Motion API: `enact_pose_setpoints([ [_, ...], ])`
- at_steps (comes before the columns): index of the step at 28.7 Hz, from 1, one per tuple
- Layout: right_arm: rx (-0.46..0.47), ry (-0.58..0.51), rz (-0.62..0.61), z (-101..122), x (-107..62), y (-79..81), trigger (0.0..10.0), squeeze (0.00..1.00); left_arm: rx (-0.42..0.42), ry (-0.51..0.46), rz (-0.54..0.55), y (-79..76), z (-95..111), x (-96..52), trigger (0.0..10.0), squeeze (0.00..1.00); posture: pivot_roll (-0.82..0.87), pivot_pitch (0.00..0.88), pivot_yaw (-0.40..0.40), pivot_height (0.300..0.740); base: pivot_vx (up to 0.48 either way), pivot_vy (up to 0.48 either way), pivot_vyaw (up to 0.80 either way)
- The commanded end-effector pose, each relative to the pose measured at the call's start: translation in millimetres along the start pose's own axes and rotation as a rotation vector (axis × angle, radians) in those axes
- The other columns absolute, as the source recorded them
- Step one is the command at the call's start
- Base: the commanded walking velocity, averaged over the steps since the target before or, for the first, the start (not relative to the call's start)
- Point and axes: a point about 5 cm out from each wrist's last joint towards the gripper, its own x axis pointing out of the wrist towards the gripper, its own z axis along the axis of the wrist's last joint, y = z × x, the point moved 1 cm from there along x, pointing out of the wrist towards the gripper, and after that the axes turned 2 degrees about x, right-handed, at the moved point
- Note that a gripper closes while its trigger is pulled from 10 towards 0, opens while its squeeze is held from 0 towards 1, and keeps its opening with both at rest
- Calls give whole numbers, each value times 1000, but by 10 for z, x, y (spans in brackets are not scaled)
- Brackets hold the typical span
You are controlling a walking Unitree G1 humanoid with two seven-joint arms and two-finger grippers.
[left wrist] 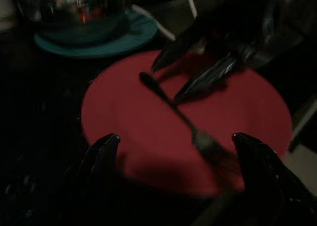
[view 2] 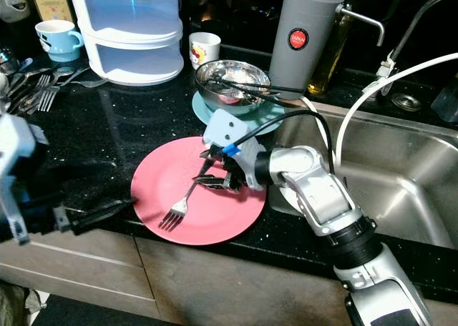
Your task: Kitchen organization
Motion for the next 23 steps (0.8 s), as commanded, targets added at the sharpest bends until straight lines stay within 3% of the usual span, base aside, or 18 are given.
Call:
enact_pose_setpoints([
  [1,46,32,-54,-9,30,-53,10000,0,-1,-12,19,2,1,76,10000,0,151,0,-104,740,0,0,0],
  [5,152,19,-119,17,71,-106,10000,0,-22,-20,120,128,-26,153,10000,0,146,0,-103,740,0,0,0],
  [9,141,-2,-64,55,53,-26,10000,0,-43,-31,206,213,-55,211,10000,0,142,0,-101,740,0,0,0],
  [14,184,60,-69,3,24,-23,10000,0,-81,-94,338,332,-17,303,10000,0,139,0,-106,740,0,0,0],
  [22,298,126,-111,-5,-25,-42,10000,0,-104,-126,403,371,-8,321,10000,0,136,0,-108,740,0,0,0],
  [23,303,138,-163,53,-45,-59,10000,0,-107,-129,418,379,-10,324,10000,0,132,0,-109,740,0,0,0],
])
